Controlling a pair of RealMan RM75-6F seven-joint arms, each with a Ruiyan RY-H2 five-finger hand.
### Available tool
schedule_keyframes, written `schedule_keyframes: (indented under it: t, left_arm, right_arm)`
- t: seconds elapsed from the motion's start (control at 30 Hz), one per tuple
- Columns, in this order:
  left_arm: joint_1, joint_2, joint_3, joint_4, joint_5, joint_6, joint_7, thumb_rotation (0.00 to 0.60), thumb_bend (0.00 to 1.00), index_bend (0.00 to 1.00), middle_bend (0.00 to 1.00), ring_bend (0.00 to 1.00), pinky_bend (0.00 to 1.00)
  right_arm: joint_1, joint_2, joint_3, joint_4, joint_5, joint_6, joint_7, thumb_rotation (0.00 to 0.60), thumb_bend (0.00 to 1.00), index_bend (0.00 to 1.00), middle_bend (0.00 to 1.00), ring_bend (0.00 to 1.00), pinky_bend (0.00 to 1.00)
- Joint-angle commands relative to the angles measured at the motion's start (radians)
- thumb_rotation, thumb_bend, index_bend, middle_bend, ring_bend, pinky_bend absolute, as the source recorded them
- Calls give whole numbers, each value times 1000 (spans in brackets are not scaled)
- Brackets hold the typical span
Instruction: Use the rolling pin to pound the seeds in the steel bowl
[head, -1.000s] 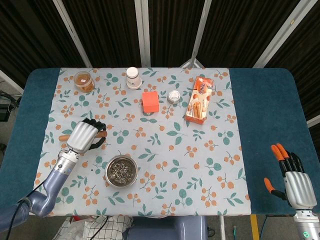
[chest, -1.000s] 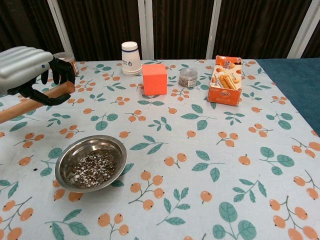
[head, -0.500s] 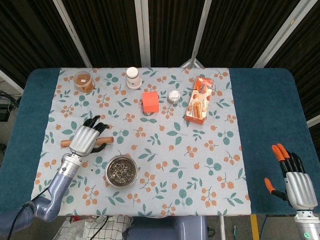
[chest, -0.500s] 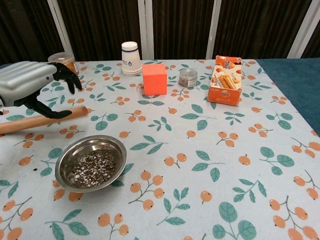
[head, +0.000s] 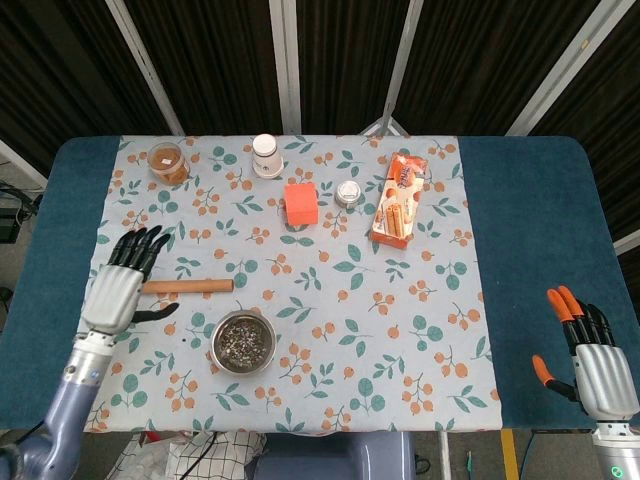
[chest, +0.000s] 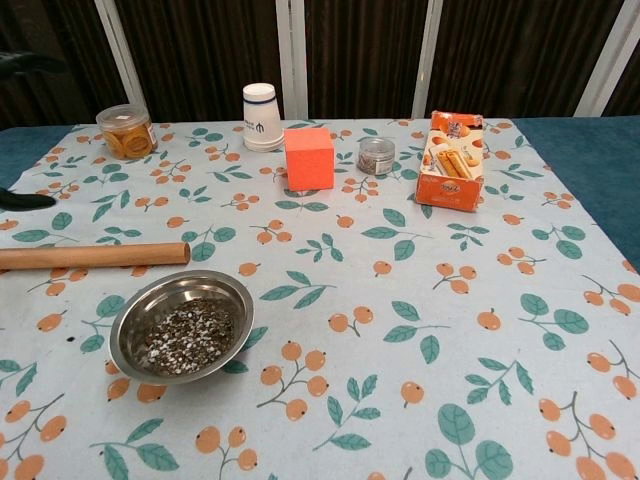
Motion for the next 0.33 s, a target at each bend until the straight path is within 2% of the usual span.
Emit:
schedule_keyframes:
  t: [0.03, 0.17, 0.33]
  left_arm:
    - [107, 101, 87, -97, 60, 100, -48, 600, 88, 2, 0, 0, 0]
    - [183, 151, 143, -134, 53, 140, -44, 600, 87, 0, 0, 0, 0]
    - [240, 152, 144, -52, 78, 222, -6, 600, 88, 0, 0, 0, 0]
  right_arm:
    - [3, -6, 1, 7, -7, 3, -21, 600, 367, 0, 0, 0, 0]
    - [5, -12, 4, 9, -13, 9, -39, 600, 367, 0, 0, 0, 0]
    - [1, -20, 7, 15, -21, 26, -78, 600, 367, 0, 0, 0, 0]
